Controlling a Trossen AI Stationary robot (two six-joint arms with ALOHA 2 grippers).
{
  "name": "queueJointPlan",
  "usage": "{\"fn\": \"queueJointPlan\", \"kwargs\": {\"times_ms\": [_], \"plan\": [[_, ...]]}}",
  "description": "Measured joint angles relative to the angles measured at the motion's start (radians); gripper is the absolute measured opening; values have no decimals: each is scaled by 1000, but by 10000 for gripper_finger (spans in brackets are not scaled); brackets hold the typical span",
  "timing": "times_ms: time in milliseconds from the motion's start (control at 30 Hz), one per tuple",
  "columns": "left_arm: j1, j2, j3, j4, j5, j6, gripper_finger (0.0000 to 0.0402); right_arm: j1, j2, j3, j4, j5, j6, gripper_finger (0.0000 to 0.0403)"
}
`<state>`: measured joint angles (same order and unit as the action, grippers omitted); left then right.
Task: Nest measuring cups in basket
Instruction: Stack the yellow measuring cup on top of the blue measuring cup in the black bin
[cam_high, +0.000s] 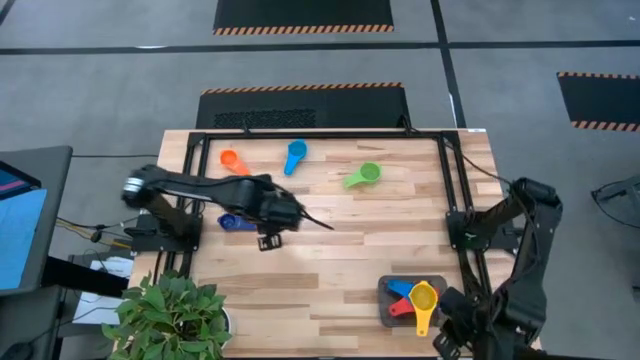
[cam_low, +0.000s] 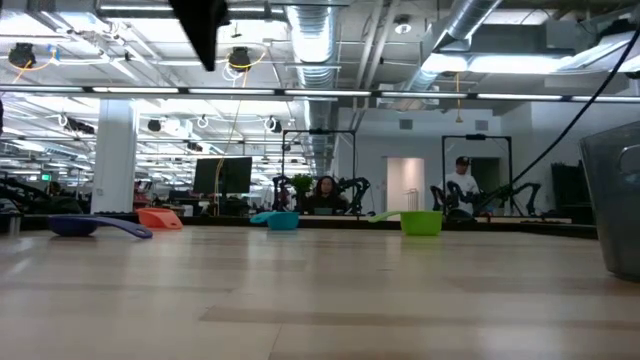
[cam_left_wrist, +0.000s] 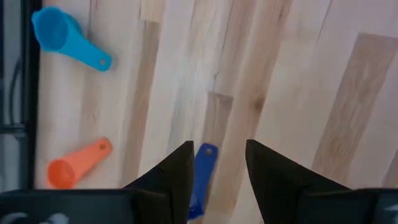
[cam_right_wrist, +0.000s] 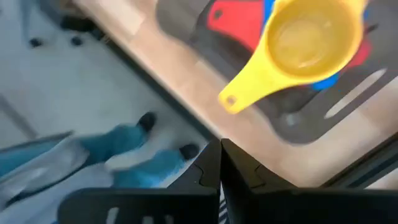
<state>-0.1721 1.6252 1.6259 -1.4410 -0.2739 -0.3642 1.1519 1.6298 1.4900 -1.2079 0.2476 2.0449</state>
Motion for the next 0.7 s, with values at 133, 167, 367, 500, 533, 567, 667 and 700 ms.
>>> {"fn": "queueJointPlan", "kwargs": {"times_ms": [133,167,367,500,533,567,667,700], "plan": [[0,-159,-228,186,8,-50,135,-2,87,35,-71,-9,9,20],[0,-189,-278,233,11,-62,135,-4,107,38,-69,-10,9,17],[0,-277,-444,386,41,-105,135,-24,193,65,-71,-15,25,16],[0,-275,-462,414,41,-112,135,-44,222,66,-122,-47,30,25],[0,-269,-464,428,40,-112,135,-47,230,65,-132,-66,26,25],[-1,-266,-465,434,41,-112,135,-48,238,65,-138,-86,23,24],[-4,-264,-466,447,40,-112,135,-47,258,63,-140,-117,8,16],[-4,-263,-466,451,40,-112,135,-43,260,63,-140,-121,9,14]]}}
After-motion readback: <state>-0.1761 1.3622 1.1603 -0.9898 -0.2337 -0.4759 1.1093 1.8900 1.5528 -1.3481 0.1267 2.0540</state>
